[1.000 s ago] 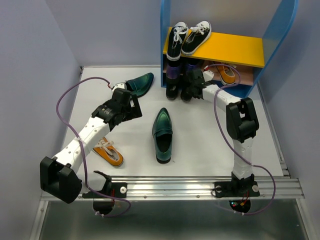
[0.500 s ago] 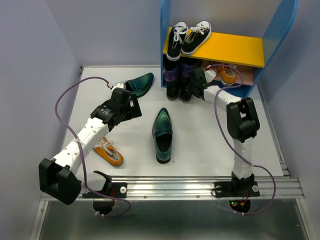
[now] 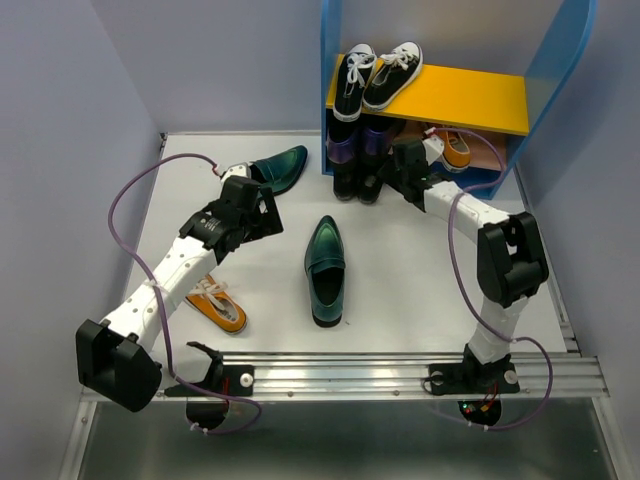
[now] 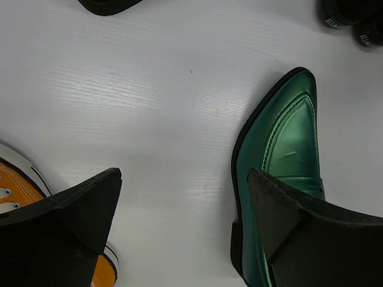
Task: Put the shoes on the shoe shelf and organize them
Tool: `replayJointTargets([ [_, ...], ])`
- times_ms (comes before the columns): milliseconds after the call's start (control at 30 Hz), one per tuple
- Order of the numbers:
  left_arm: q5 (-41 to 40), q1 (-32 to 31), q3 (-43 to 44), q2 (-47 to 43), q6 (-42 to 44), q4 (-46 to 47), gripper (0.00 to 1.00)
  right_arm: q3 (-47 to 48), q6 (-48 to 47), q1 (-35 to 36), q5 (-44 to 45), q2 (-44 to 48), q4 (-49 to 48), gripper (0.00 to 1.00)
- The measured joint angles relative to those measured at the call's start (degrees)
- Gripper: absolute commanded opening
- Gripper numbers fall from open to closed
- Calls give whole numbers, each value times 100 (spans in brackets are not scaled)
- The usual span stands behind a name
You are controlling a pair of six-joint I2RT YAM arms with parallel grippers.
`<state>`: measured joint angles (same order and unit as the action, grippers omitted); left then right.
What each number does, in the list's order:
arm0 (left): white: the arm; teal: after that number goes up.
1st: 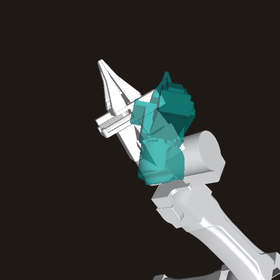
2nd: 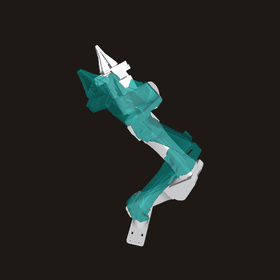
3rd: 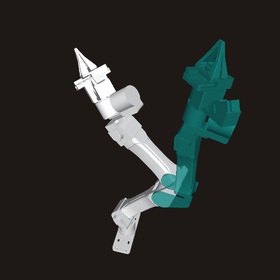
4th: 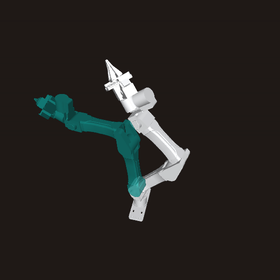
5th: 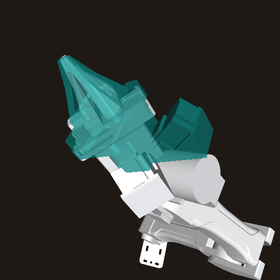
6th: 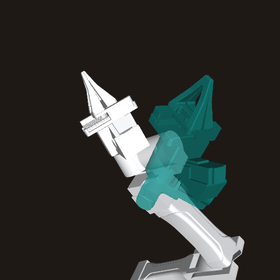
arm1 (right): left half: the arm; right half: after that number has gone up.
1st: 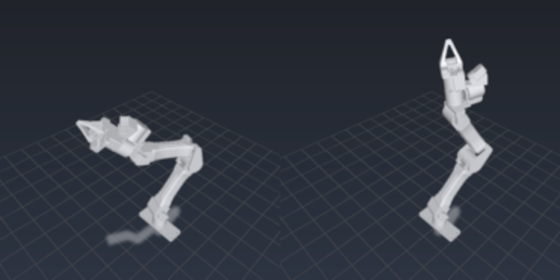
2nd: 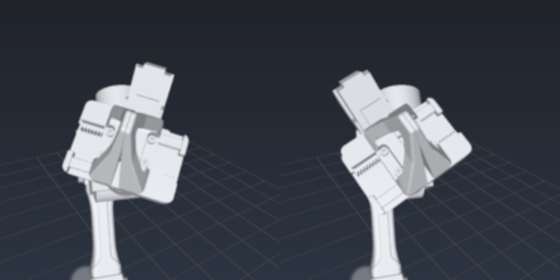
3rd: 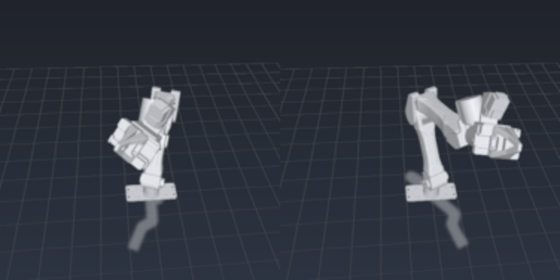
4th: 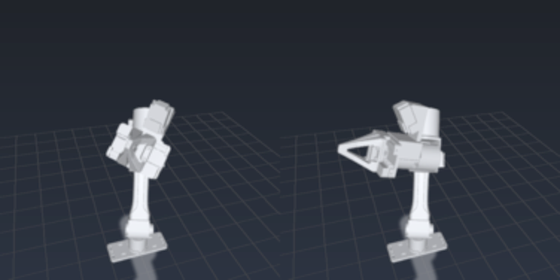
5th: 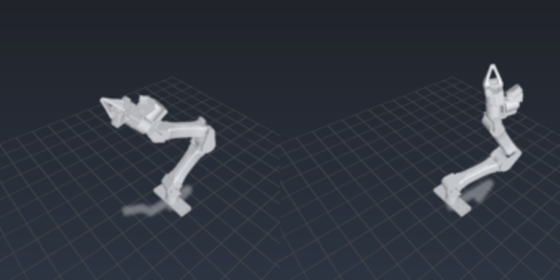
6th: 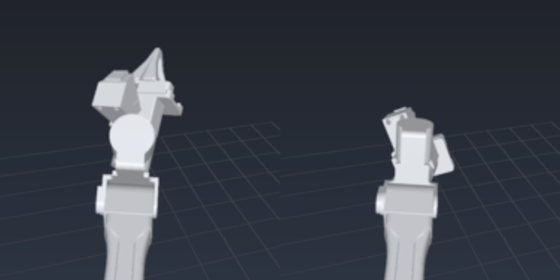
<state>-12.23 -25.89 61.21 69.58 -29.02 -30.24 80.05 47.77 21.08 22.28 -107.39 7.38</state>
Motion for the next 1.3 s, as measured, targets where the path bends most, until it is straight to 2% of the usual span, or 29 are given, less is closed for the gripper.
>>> replayJointTargets([
  [367,-68,0,2,0,2,-9,98,-704,-457,0,-435,916,-72,55],
  [400,-101,0,2,0,2,-22,98,-837,-518,0,-468,1078,-13,58],
  [433,-136,0,2,0,0,-42,98,-953,-573,0,-505,1213,33,66],
  [500,-181,0,0,0,-4,-98,98,-1224,-739,0,-579,1606,160,72],
  [600,-302,0,2,-2,-79,-339,98,-1499,-901,0,-643,2149,352,77],
  [733,-520,0,24,-55,-494,-1215,98,-1803,-1143,0,-645,3088,743,85],
  [833,-557,0,-50,-431,-911,-1764,97,-1834,-1255,0,-643,3534,925,89],
  [1033,-433,0,-691,-1639,-1908,-2380,88,-1834,-1357,39,-909,3528,1047,91],
  [1167,-208,0,-1322,-1799,-2398,-2393,82,-1834,-1392,44,-1093,3329,1071,92],
  [1300,-101,0,-1792,-1637,-2686,-2332,80,-1834,-1460,44,-1145,3303,1088,93],
])
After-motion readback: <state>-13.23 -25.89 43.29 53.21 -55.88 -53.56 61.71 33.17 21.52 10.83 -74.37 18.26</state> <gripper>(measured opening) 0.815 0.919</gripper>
